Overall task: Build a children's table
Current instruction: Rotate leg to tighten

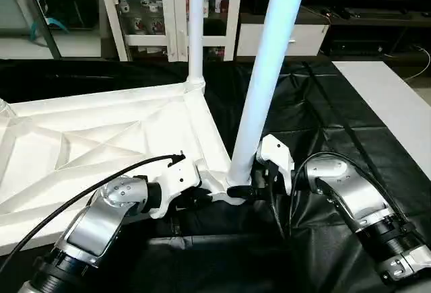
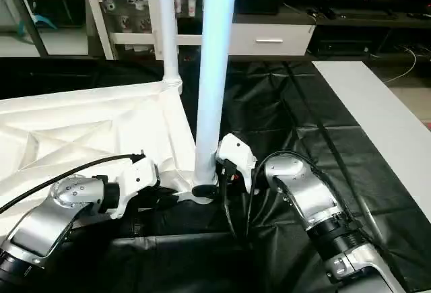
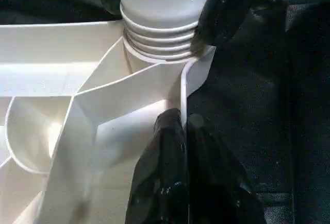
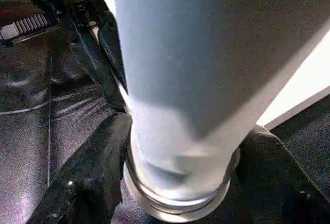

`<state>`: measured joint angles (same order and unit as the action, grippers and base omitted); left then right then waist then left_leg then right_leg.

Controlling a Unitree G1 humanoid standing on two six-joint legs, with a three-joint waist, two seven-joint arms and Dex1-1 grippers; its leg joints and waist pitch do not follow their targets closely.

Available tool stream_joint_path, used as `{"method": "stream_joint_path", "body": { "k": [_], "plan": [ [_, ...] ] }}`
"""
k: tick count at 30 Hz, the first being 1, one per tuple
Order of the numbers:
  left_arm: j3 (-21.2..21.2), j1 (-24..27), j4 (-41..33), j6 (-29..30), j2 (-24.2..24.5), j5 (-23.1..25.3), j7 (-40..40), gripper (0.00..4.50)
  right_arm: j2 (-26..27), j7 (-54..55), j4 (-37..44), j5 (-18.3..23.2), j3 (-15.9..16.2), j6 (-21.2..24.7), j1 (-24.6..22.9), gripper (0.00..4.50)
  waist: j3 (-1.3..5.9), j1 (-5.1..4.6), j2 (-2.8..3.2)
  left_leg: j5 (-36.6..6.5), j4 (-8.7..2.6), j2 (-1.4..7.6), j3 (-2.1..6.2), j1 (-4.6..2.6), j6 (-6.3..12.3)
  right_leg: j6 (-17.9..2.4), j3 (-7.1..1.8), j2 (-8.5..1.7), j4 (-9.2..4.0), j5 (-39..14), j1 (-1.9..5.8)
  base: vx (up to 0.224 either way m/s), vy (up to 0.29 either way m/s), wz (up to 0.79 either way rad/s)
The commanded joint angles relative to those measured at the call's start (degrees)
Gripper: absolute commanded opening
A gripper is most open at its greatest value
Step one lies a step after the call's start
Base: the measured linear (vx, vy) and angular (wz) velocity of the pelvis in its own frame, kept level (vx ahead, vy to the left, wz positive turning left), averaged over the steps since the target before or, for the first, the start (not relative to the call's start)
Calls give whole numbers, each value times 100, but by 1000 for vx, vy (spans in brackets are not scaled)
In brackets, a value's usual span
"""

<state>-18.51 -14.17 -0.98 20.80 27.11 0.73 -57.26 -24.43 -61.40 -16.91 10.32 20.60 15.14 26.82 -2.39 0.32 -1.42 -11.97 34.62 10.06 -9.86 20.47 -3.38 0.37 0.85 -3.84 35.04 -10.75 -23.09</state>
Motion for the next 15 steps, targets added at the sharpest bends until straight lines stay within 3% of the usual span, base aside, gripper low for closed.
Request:
{"method": "stream_joint_path", "body": {
  "k": [1, 8, 15],
  "plan": [
    [-227, 95, 107, 66, 95, 20, -130, 0, -11, -75, -81, -94, -25, -83, 102, 282, 301, 19, -24, -1066, -411, 253, 51, -8, 287, -1465, -163, -310, -377, -994, 252, 0, 0, 0],
    [-179, 191, 69, 84, 131, -25, -88, 0, -27, -166, -146, -127, 18, -101, 56, 272, 302, 25, -15, -1006, -412, 254, 53, -4, 320, -1498, -161, -310, -365, -892, 258, 0, 0, 0],
    [-53, 275, 0, 183, -22, -154, 163, 0, 101, 299, -292, -212, -146, -112, -43, 272, 280, 2, -11, -1247, -436, 252, 60, -3, 199, -1384, -167, -304, -403, -1278, 239, 0, 0, 0]
  ]
}}
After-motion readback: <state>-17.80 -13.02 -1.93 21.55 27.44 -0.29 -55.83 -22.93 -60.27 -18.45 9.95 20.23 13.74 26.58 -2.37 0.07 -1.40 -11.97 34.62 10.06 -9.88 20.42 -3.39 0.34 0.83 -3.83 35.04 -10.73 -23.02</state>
